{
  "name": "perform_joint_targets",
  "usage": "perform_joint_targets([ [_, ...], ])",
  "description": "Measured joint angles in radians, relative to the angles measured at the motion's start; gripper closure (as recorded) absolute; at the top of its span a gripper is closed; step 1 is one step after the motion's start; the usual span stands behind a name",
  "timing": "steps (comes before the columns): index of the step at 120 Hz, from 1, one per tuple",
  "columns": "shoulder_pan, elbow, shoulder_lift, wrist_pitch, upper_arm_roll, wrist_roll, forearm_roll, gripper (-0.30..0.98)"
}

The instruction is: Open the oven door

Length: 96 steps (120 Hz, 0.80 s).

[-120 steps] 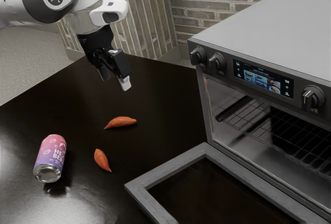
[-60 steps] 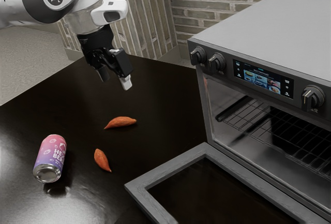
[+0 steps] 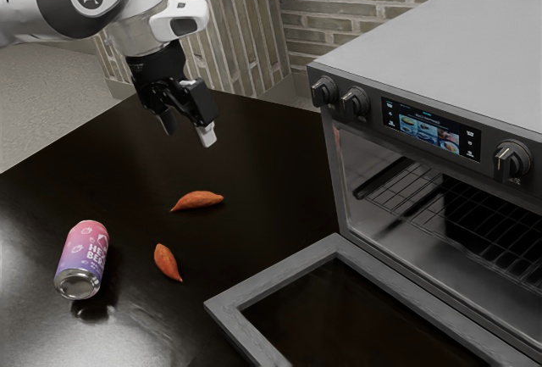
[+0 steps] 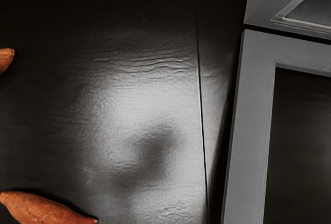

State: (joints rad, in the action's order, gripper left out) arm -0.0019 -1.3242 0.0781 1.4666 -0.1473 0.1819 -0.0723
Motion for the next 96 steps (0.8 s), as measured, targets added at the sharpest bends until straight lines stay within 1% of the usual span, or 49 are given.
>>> perform_joint_targets([
  [96, 0.002, 0.0, 0.004, 0.001, -0.001, -0.016, -0.005, 0.0],
])
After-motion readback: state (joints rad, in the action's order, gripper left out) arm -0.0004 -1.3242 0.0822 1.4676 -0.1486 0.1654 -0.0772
